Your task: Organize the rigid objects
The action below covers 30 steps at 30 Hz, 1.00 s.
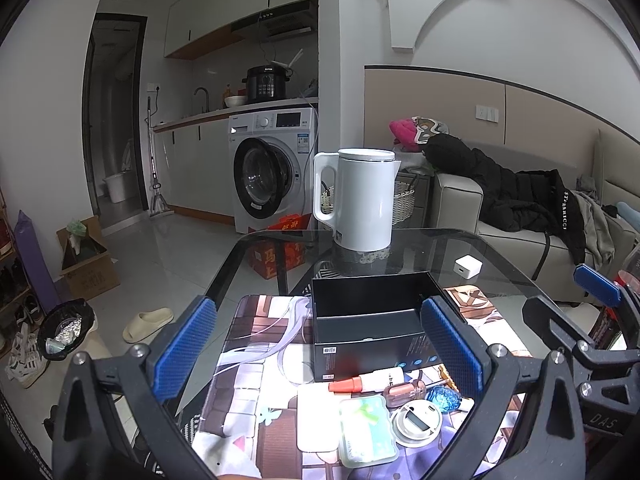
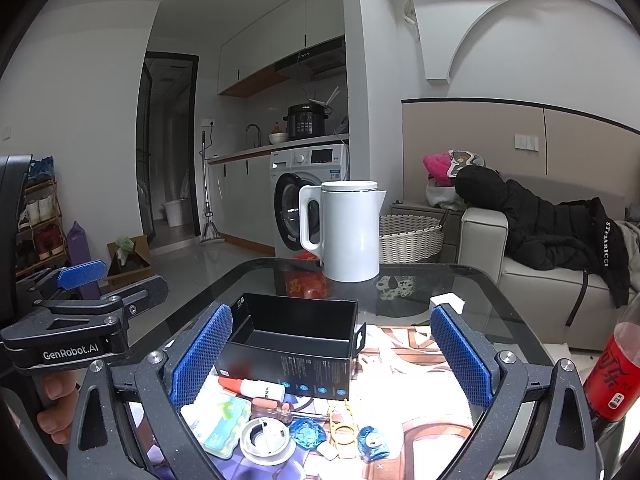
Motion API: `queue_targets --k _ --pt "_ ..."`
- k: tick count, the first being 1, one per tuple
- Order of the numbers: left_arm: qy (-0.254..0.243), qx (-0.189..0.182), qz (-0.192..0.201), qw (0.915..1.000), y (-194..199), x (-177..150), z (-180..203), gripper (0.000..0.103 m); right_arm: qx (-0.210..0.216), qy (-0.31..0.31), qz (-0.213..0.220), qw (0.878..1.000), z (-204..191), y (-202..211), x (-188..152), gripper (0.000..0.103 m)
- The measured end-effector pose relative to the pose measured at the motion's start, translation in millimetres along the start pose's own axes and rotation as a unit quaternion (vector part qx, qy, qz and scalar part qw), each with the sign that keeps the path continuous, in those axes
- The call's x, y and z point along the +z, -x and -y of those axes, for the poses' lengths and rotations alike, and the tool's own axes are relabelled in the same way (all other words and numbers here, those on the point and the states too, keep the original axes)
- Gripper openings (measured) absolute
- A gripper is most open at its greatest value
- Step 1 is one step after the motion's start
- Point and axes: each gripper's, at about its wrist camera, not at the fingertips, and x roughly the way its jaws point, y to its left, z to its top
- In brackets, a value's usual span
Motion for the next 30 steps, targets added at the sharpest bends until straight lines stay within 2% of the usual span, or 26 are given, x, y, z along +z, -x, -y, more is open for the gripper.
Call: queue_targets --k 30 --pt "0.000 -0.001 0.000 1.0000 1.5 2.8 0.4 0.103 0.000 0.001 -0.002 1.000 0.6 -1.6 -1.4 0.101"
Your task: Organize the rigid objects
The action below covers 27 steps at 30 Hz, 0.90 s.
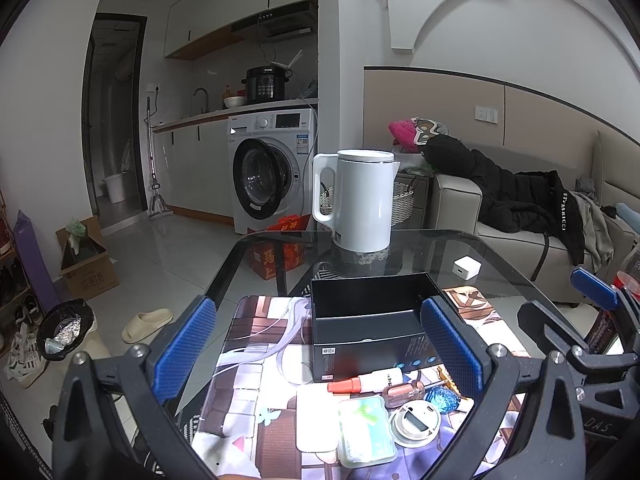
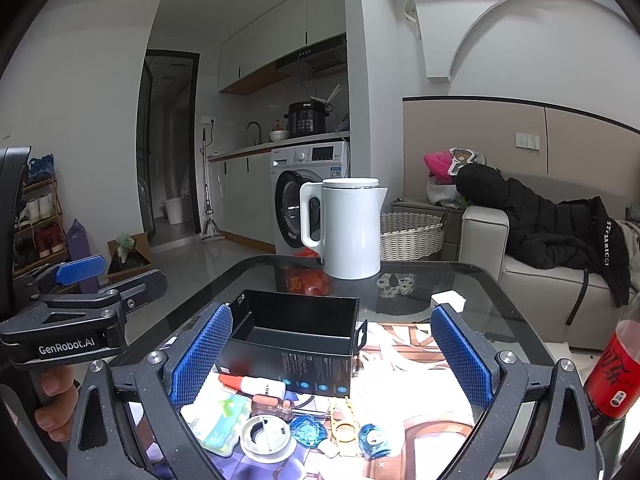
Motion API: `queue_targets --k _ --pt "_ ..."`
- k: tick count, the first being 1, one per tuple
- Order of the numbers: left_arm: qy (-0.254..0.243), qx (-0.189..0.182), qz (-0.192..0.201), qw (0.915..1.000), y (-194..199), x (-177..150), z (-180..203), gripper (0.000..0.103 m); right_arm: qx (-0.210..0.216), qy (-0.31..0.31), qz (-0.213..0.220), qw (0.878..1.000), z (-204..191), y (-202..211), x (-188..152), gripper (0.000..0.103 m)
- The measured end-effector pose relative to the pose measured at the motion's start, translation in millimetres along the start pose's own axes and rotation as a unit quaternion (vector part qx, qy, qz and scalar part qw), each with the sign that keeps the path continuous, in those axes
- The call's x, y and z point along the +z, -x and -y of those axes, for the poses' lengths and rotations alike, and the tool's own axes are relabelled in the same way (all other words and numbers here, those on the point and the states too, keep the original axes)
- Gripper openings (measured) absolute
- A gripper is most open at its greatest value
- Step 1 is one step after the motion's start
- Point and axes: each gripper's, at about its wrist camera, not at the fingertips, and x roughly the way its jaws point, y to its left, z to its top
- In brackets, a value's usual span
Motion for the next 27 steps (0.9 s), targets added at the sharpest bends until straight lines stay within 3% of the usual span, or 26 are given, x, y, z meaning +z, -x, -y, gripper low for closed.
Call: queue_targets --k 16,23,27 --pt "0.000 -0.003 -0.005 1.0000 1.1 1.8 -0.1 0.103 -0.003 -0.007 0.003 1.000 3.0 -0.9 1.6 0.102" --pt "-0.007 0.001 -0.059 0.9982 -17.0 1.5 -2.1 0.103 -0.010 -0.004 -0.034 0.999 9.3 -17.6 6.1 0.102" --pt "-0.012 0.014 -0.105 0.9944 -37.0 -1.7 -4.4 0.103 -0.023 -0.006 -0.082 0.996 18.1 -38.7 8.5 0.102"
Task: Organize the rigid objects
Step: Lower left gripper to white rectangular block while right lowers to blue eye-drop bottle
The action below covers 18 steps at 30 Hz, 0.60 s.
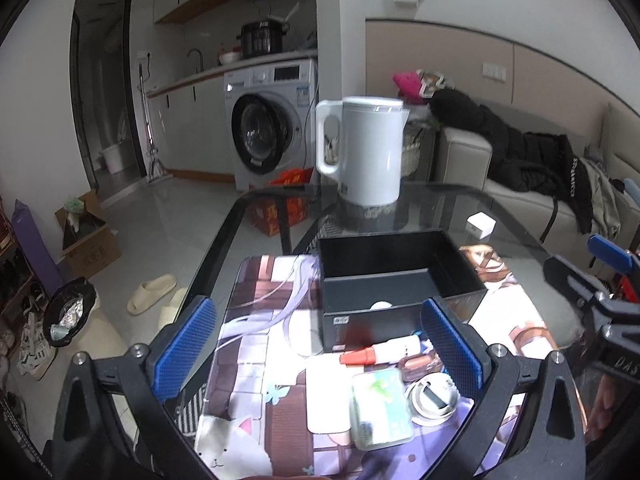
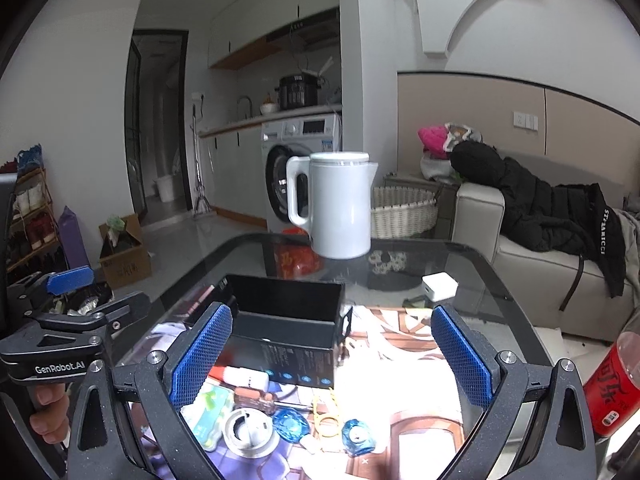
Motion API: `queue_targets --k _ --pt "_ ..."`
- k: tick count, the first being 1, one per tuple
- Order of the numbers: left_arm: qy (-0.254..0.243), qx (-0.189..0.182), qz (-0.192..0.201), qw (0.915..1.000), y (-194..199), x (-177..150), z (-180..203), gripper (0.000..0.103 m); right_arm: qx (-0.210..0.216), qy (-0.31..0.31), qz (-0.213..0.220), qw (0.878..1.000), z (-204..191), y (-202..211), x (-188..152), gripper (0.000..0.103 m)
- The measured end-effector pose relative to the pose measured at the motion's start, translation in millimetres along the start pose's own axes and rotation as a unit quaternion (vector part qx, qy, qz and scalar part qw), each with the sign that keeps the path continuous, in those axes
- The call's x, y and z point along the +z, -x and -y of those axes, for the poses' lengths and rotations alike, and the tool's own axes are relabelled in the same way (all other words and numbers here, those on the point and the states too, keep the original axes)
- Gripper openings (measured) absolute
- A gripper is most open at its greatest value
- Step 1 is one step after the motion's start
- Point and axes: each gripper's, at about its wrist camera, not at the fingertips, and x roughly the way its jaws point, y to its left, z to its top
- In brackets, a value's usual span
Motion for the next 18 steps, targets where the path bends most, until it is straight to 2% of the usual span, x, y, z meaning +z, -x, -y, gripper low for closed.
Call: queue_targets --k 5,9,13,18 --pt "-0.013 0.039 -0.090 0.9951 -40.0 -3.3 -5.7 0.103 -0.004 -0.005 -0.052 0.999 8.5 -24.3 0.3 0.102" --pt "-0.030 0.051 -0.143 0.9880 -66.5 -13.1 -11.2 0.102 -0.009 0.000 -0.105 0.994 14.0 -51.6 -7.7 0.099" --pt "-0.024 0.054 -0.201 0.9777 -88.1 -25.3 -20.5 0.102 -0.012 0.003 -0.166 0.986 23.1 -76.8 -22.6 0.083" --pt "-0.026 0.048 -0.228 0.9721 -99.9 -36.0 -25.5 0.101 -0.017 0.011 -0.236 0.971 34.3 -97.0 -47.3 0.072"
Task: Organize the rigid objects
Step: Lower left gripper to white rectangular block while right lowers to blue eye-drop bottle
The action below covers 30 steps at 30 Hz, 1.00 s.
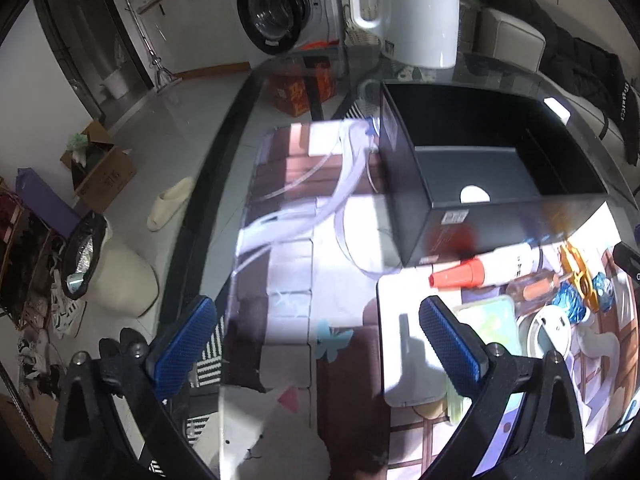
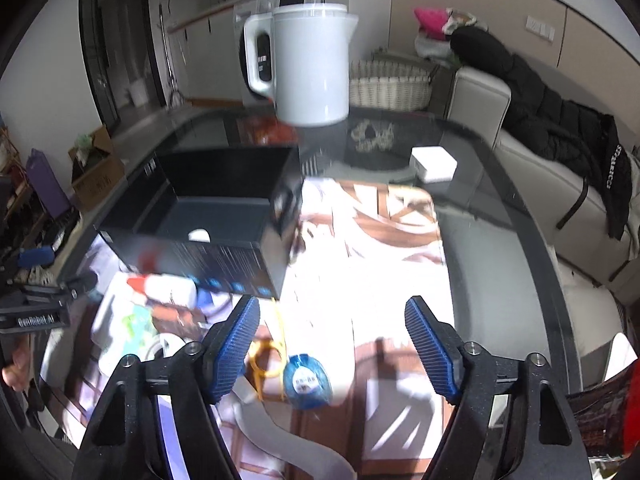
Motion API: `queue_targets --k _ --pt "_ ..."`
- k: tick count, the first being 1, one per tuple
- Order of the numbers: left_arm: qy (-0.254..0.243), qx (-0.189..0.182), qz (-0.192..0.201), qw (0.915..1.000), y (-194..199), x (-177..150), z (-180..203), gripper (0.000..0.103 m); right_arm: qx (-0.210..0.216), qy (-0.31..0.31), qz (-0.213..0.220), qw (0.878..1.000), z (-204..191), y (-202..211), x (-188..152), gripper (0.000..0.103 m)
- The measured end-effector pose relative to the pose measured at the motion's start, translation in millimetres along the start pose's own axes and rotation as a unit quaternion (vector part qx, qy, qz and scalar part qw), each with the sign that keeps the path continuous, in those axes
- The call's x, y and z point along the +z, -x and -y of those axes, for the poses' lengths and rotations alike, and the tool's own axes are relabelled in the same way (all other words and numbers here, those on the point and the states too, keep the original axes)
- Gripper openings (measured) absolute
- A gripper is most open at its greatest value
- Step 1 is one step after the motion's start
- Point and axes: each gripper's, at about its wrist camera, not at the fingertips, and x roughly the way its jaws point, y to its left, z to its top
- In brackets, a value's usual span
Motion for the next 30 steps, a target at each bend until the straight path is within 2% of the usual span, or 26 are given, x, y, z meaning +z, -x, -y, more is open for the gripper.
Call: queue_targets --k 1,5,7,9,15,21,22,23,25,27,30 --pt "-0.004 -0.004 -0.009 0.9999 -3.0 -2.2 2.6 0.101 -0.003 0.005 -0.009 1.000 -0.4 -2.3 -2.0 0.069" --pt "-0.018 -0.012 -0.024 0.9995 -10.9 -7.0 11.5 0.100 -0.004 0.024 -0.037 0.999 -5.3 -9.1 -11.8 0.068" --pt "-0.017 -0.019 -0.027 0.9993 -14.5 -5.4 13.8 0.095 -0.003 0.026 -0.044 0.999 -6.9 -11.3 -15.8 0.068" --pt "-0.015 -0.026 -0.031 0.9991 -17.4 -4.3 16.8 0.095 -0.001 0.026 -0.051 0.998 -7.2 -12.3 -18.0 0.068" --pt "-0.024 -0.031 -0.035 0.9986 -23.2 -0.8 25.8 0.095 -0.004 0.025 -0.056 0.998 -2.9 -14.4 -18.2 0.068" --pt "0.001 -0.047 -0.045 0.9979 -28.8 -5.3 13.0 0.098 0.002 0.024 -0.061 0.998 -0.8 -13.8 -18.5 0.067" --pt "0.016 -0.052 -0.051 0.9972 -31.0 -8.9 7.4 0.103 0.006 0.021 -0.065 0.998 -0.8 -14.2 -19.1 0.064" --pt "0.030 -0.063 -0.055 0.9961 -32.4 -12.1 2.0 0.103 0.013 0.019 -0.071 0.997 -1.0 -16.0 -19.8 0.058" --pt "0.007 -0.062 -0.046 0.9970 -28.7 -15.6 2.0 0.103 0.021 0.017 -0.080 0.996 -1.7 -19.3 -21.7 0.053" --pt "0.011 -0.068 -0.053 0.9963 -27.8 -18.6 -1.2 0.103 0.020 0.018 -0.079 0.997 -2.5 -18.9 -20.9 0.052" --pt "0.002 -0.071 -0.064 0.9954 -26.5 -21.3 -2.3 0.103 0.028 0.016 -0.083 0.996 -4.1 -19.0 -20.0 0.045"
